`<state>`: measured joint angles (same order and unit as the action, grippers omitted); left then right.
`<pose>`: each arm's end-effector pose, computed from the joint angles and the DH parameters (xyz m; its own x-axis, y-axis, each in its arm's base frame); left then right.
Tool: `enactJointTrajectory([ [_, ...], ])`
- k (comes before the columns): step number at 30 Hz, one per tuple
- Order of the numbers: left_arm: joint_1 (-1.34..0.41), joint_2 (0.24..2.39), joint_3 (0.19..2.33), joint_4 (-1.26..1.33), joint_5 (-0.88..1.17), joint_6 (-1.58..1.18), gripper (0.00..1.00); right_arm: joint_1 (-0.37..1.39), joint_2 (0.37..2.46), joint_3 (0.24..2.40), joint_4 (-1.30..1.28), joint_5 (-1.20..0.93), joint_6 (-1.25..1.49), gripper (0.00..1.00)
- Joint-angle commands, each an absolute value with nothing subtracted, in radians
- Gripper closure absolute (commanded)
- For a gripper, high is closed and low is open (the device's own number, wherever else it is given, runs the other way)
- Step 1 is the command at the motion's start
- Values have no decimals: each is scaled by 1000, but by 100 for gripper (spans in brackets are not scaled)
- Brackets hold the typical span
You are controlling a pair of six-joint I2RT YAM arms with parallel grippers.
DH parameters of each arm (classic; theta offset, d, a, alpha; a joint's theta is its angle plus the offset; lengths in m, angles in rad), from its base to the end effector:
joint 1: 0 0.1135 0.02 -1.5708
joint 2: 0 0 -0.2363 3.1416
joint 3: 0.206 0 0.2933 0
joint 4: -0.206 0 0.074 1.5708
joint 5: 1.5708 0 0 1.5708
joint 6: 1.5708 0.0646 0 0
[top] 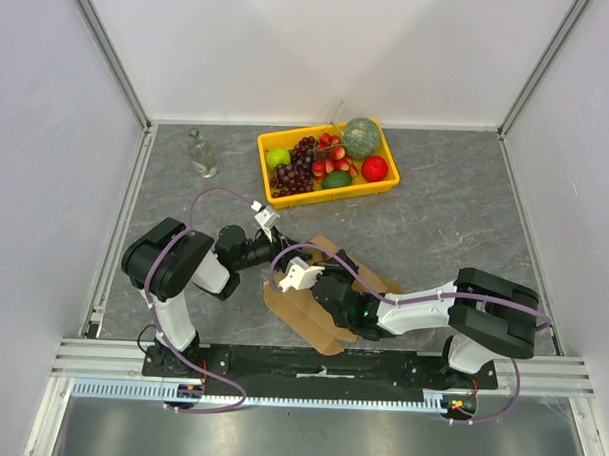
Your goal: Fold the paper box
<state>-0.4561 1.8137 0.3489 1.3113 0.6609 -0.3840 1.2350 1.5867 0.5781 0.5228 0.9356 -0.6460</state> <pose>0.2432 -0.1635 0.0446 -0.4616 -0.1030 -0.8811 0.7759 0.4346 -0.4572 0.1568 0.2915 0.0864 0.0732 -0.8743 -0.4799 -0.3526 0.4274 -0.8325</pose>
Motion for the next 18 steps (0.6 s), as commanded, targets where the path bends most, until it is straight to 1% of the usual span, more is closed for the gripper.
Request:
enactJointTrajectory([
  [1,-460,1835,390,1664,677,-327,40,1239,1571,595,511,890,-597,100],
  [6,-466,1858,402,1663,669,-311,37,1239,1568,603,489,873,-577,100],
  [12,-503,1871,385,1664,609,-285,36,1239,1566,615,454,853,-552,98],
  [18,-546,1873,365,1664,520,-255,36,1239,1554,611,425,827,-511,92],
])
